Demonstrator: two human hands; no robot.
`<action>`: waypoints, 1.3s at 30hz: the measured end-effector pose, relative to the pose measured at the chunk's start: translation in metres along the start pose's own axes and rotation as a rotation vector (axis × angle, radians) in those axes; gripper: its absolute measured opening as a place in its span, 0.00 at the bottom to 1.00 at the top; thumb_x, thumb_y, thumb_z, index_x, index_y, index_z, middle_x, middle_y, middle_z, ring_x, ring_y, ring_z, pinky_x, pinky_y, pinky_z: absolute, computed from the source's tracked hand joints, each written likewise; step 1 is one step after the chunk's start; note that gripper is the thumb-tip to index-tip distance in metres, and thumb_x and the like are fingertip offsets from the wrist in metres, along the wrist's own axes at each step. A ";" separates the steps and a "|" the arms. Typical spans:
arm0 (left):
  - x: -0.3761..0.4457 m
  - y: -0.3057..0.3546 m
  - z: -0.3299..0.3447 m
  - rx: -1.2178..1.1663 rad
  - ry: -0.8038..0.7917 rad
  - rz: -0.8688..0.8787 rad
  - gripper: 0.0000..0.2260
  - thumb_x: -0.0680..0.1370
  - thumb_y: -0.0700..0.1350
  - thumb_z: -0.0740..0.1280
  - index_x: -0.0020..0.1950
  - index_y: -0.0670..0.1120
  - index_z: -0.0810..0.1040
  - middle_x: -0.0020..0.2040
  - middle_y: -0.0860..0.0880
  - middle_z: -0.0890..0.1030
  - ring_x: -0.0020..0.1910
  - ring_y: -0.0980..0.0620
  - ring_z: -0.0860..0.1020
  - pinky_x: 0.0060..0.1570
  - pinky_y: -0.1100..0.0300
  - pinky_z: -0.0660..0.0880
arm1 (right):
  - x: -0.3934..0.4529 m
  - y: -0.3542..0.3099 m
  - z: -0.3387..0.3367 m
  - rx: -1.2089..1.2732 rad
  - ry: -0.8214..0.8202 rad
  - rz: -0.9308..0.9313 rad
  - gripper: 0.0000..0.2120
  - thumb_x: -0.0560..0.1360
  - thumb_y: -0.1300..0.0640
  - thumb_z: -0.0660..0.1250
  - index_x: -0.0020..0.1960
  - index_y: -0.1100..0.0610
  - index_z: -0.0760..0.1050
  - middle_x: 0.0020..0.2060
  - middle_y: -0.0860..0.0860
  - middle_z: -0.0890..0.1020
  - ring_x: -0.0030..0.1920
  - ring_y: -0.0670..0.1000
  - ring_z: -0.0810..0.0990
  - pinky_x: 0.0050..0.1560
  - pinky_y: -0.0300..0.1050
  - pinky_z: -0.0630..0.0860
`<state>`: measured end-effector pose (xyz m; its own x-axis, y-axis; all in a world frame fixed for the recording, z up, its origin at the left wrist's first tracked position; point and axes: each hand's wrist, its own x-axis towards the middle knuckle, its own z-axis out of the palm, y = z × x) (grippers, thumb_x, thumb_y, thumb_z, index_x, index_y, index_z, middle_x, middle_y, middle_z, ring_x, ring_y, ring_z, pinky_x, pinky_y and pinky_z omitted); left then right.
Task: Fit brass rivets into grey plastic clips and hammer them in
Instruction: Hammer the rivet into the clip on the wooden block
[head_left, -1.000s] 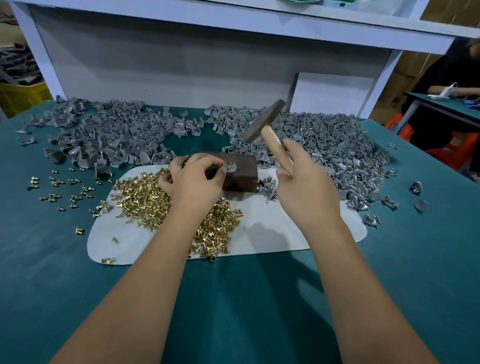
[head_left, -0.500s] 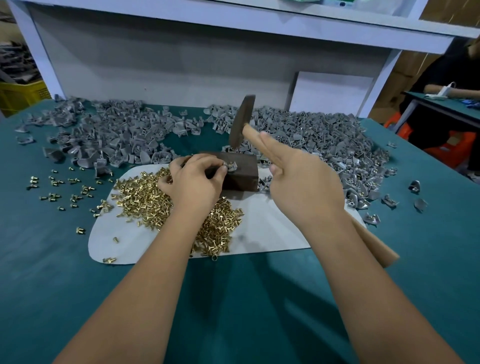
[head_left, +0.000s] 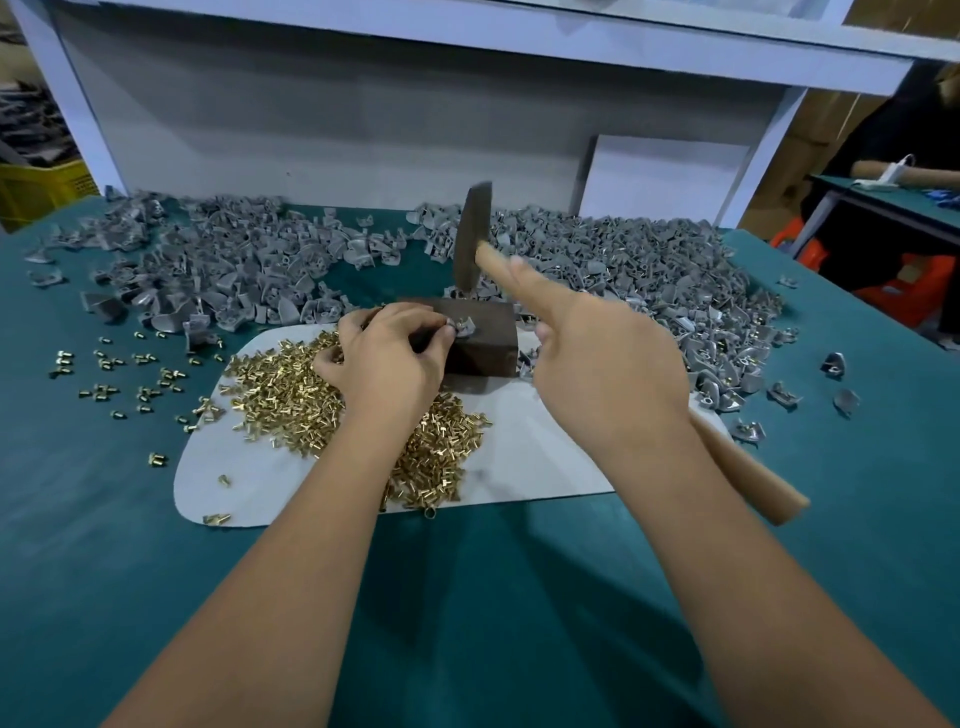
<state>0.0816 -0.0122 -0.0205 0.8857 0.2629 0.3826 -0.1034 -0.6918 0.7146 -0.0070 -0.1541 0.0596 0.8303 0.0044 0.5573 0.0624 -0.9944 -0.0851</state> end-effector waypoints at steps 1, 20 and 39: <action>0.000 0.001 0.001 -0.007 0.007 0.001 0.04 0.75 0.57 0.69 0.45 0.60 0.82 0.55 0.65 0.79 0.69 0.54 0.62 0.55 0.53 0.49 | -0.001 -0.001 0.000 -0.009 0.021 0.004 0.38 0.74 0.60 0.64 0.71 0.31 0.48 0.32 0.50 0.75 0.25 0.51 0.65 0.24 0.38 0.54; 0.001 0.010 -0.014 -0.179 -0.210 -0.087 0.09 0.79 0.53 0.65 0.38 0.61 0.76 0.55 0.65 0.70 0.71 0.53 0.57 0.69 0.45 0.49 | 0.005 0.039 0.046 0.212 -0.103 0.366 0.13 0.78 0.60 0.58 0.61 0.50 0.70 0.43 0.53 0.80 0.40 0.58 0.73 0.36 0.47 0.67; -0.002 0.007 -0.014 -0.201 -0.172 -0.053 0.08 0.78 0.53 0.66 0.39 0.60 0.77 0.53 0.66 0.73 0.69 0.55 0.58 0.60 0.54 0.50 | 0.001 0.047 0.056 0.063 -0.280 0.398 0.09 0.75 0.56 0.61 0.50 0.56 0.78 0.36 0.53 0.76 0.37 0.59 0.73 0.35 0.43 0.66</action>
<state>0.0731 -0.0082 -0.0079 0.9543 0.1656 0.2488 -0.1272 -0.5282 0.8395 0.0284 -0.1950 0.0098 0.9128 -0.3383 0.2286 -0.2642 -0.9163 -0.3009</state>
